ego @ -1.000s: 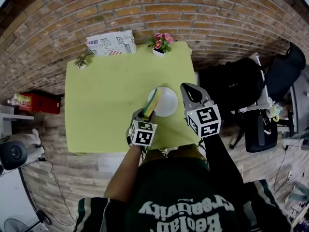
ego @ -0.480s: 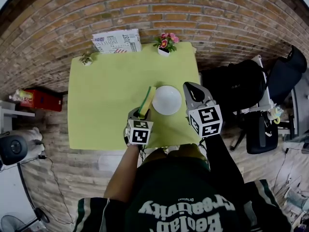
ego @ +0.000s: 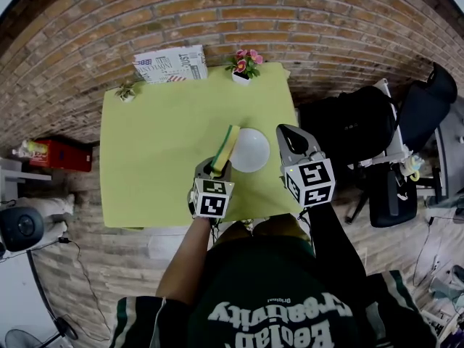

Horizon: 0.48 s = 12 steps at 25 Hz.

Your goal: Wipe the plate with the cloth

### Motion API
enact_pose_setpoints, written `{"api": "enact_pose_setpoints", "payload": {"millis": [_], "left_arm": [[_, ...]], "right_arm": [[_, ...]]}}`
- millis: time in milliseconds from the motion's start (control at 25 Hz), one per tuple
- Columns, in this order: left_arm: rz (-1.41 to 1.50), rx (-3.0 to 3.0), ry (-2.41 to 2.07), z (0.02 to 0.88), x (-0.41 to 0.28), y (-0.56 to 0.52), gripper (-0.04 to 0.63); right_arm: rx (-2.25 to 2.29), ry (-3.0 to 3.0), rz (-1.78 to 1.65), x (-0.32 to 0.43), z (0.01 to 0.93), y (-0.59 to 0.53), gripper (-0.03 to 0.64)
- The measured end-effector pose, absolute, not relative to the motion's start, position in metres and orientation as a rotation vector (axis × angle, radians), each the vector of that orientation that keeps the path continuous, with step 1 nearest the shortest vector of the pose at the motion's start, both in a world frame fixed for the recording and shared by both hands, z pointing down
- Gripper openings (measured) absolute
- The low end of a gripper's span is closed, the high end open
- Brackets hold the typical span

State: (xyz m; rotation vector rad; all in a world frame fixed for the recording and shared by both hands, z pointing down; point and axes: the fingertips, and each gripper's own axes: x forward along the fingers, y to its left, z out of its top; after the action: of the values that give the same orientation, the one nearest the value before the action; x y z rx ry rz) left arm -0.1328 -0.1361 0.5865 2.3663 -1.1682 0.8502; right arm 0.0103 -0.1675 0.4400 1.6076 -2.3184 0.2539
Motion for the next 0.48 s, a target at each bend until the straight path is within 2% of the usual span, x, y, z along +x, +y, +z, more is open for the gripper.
{"api": "enact_pose_setpoints", "payload": {"millis": [480], "left_arm": [[0.878,2.54,-0.879,0.579,-0.054,-0.107,0.13]], "right_arm": [[1.683,-2.271,0.296,0.04,0.445,-0.157,0.014]]}}
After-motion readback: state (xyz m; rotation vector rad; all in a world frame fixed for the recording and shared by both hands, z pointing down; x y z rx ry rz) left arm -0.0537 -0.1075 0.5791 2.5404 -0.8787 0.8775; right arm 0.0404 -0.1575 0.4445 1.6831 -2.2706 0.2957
